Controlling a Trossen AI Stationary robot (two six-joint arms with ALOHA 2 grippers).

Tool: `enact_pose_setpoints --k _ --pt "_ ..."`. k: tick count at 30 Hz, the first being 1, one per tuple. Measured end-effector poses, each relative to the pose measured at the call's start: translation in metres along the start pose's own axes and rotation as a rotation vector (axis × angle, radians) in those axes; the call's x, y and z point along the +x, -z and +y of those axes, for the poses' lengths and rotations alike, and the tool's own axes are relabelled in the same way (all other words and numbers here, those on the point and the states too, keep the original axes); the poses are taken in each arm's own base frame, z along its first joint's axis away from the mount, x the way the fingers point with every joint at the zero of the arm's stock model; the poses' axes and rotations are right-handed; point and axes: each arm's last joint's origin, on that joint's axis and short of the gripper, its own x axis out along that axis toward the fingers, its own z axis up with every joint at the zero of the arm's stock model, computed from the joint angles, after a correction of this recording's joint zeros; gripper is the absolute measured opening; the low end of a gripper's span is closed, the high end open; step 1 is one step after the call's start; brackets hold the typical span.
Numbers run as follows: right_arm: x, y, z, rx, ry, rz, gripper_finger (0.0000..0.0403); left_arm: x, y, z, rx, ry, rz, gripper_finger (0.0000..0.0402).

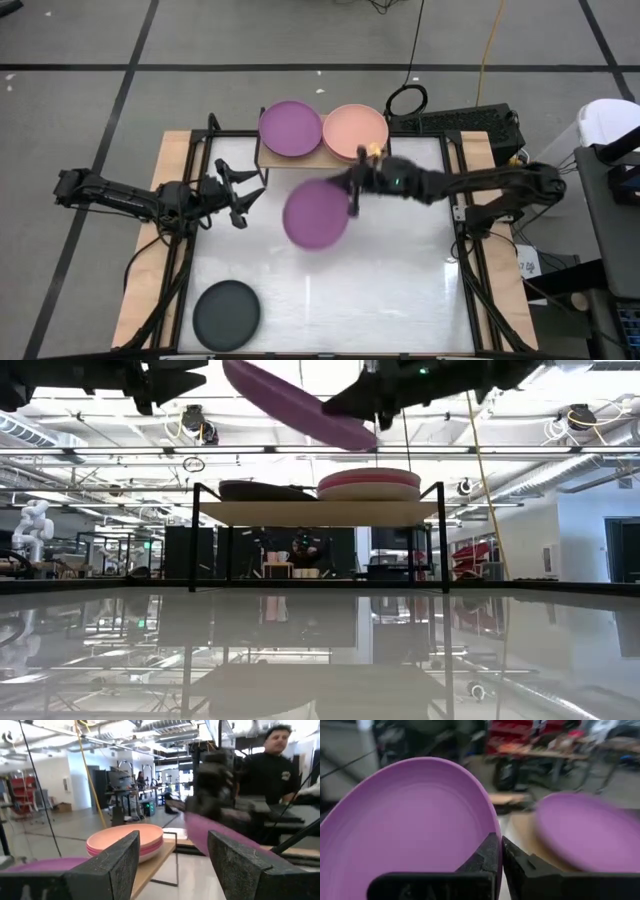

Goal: Place and stack plates onto a shelf
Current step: Stack the violet plate on top of the violet plate on the shelf

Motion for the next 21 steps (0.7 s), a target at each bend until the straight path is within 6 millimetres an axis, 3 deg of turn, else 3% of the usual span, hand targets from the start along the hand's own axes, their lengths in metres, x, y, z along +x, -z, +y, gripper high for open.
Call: enact_pose_setpoints --k 6,11,16,21 --pt "0.003 -0.033 -0.054 0.021 0.110 -0.094 0.0000 0.000 0.000 0.000 0.008 -0.001 -0.005 0.0236" --pt "0.019 -0.050 -0.095 0.037 0.172 -0.132 0.0000 0.000 -0.006 0.001 -0.057 -0.009 -0.058 0.0236" --pt "0.043 -0.050 -0.133 0.109 0.180 -0.137 0.0000 0.000 -0.008 0.001 -0.058 -0.001 -0.077 0.0236" --pt "0.062 -0.030 -0.161 0.159 0.177 -0.093 0.0000 0.000 -0.009 0.001 -0.044 0.006 -0.089 0.0236"
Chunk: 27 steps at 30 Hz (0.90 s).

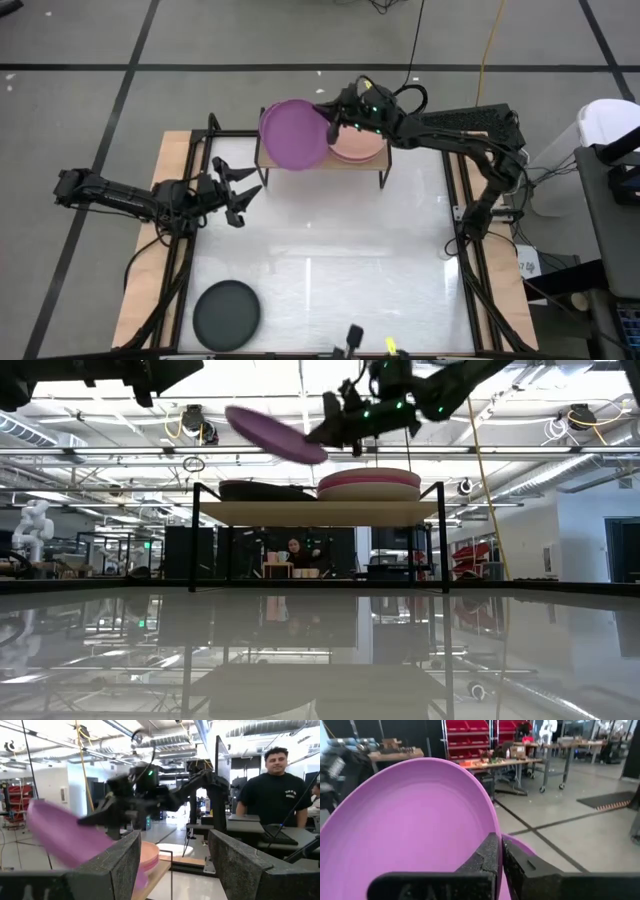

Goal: Place and stack plates onto a shelf
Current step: Stack the violet plate on top of the violet plate on the shelf

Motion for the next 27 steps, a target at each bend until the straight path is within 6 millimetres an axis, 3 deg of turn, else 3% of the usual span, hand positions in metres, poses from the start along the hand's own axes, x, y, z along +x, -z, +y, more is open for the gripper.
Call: enact_pose_setpoints --k 5,10,20,27 --pt "0.018 0.027 -0.019 0.026 0.018 0.039 0.0000 0.000 0.000 0.000 0.027 0.000 -0.002 0.0236" --pt "0.030 0.039 -0.034 0.077 0.040 -0.079 0.0000 0.000 0.000 0.000 0.032 0.000 -0.004 0.0236" --pt "0.029 0.053 -0.068 0.176 0.161 -0.076 0.0003 0.000 -0.003 0.001 0.027 -0.004 -0.029 0.0236" --pt "0.029 0.054 -0.065 0.167 0.157 -0.068 0.0067 0.000 -0.005 0.001 0.022 -0.007 -0.043 0.0236"
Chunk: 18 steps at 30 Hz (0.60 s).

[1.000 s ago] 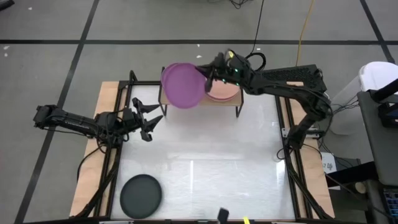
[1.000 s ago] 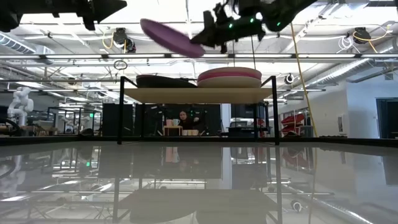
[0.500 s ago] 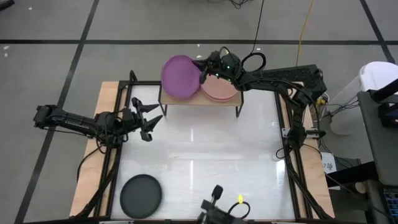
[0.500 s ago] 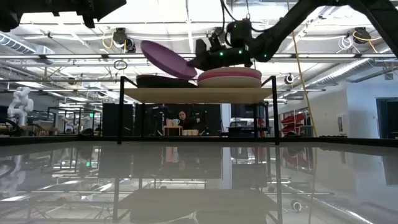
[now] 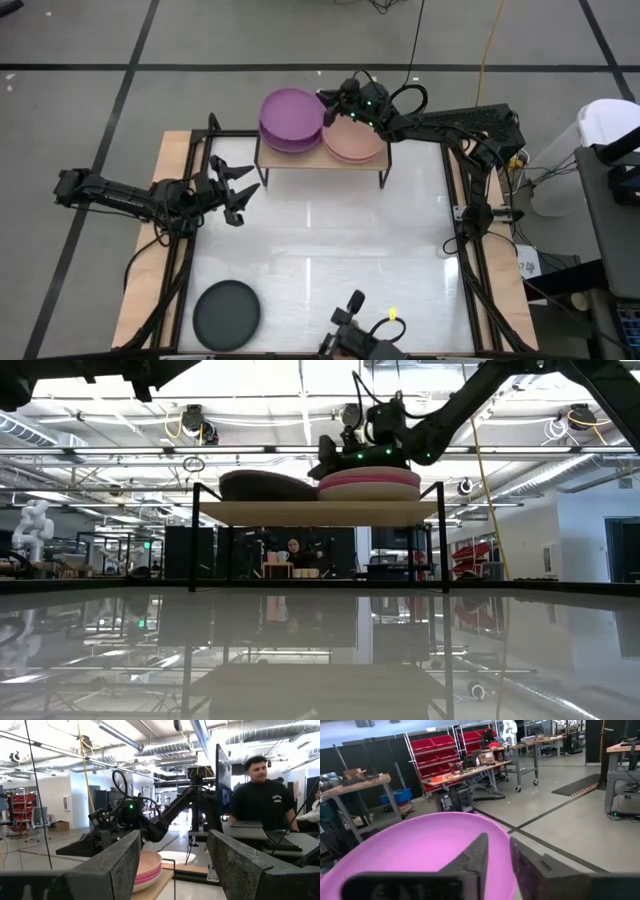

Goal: Place and stack plates onto a shelf
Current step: Stack the violet plate on top of the violet plate on the shelf, then stack the black plate on top of the violet plate on the shelf

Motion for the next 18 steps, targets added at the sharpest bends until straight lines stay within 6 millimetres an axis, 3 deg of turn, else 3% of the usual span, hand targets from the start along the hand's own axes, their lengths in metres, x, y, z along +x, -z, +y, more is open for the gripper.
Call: enact_pose_setpoints --k 7,12,18 --pt "-0.003 -0.008 0.010 0.000 -0.066 -0.007 0.0135 0.000 0.000 0.000 -0.002 0.002 -0.003 0.0236" --pt "-0.024 -0.051 0.030 0.034 -0.279 -0.066 0.0153 0.000 -0.001 -0.002 0.067 0.066 -0.020 0.0236" --pt "-0.067 -0.086 0.079 -0.077 -0.519 0.026 0.0147 0.011 -0.017 -0.012 0.161 0.167 0.101 0.0236"
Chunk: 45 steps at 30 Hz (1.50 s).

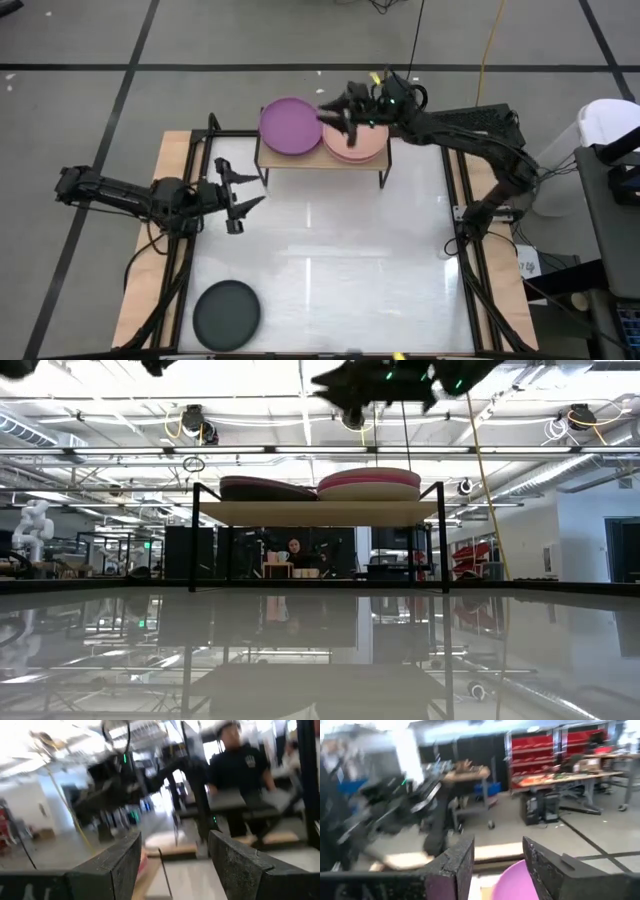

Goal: Place and stack plates onto a shelf
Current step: Stack the black plate on top of the violet plate on the shelf

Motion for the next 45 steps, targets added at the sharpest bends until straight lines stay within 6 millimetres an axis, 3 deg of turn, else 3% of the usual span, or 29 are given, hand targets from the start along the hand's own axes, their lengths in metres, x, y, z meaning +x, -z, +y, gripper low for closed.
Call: enact_pose_setpoints --k 7,12,16,22,30,37,45 --pt "-0.034 0.000 0.079 -0.174 -0.036 0.094 0.0140 0.033 -0.025 -0.012 0.038 0.137 0.376 0.0236" --pt "-0.071 0.022 0.113 -0.173 -0.027 0.095 0.0140 0.050 -0.016 -0.030 0.064 0.290 0.682 0.0236" --pt "-0.100 0.046 0.128 -0.164 -0.012 0.101 0.0139 0.058 0.007 -0.049 -0.001 0.437 0.876 0.0236" --pt "-0.128 0.071 0.143 -0.156 0.006 0.099 0.0139 0.063 0.052 -0.083 -0.062 0.588 1.157 0.0236" --pt "-0.142 0.096 0.153 -0.118 -0.028 0.114 0.0139 0.061 0.083 -0.109 -0.019 0.641 1.323 0.0236" --pt "-0.145 0.116 0.156 -0.096 -0.050 0.165 0.0139 0.057 0.089 -0.123 -0.055 0.685 1.368 0.0236" --pt "-0.145 0.118 0.156 -0.099 -0.055 0.171 0.0139 0.047 0.087 -0.128 -0.049 0.690 1.435 0.0236"
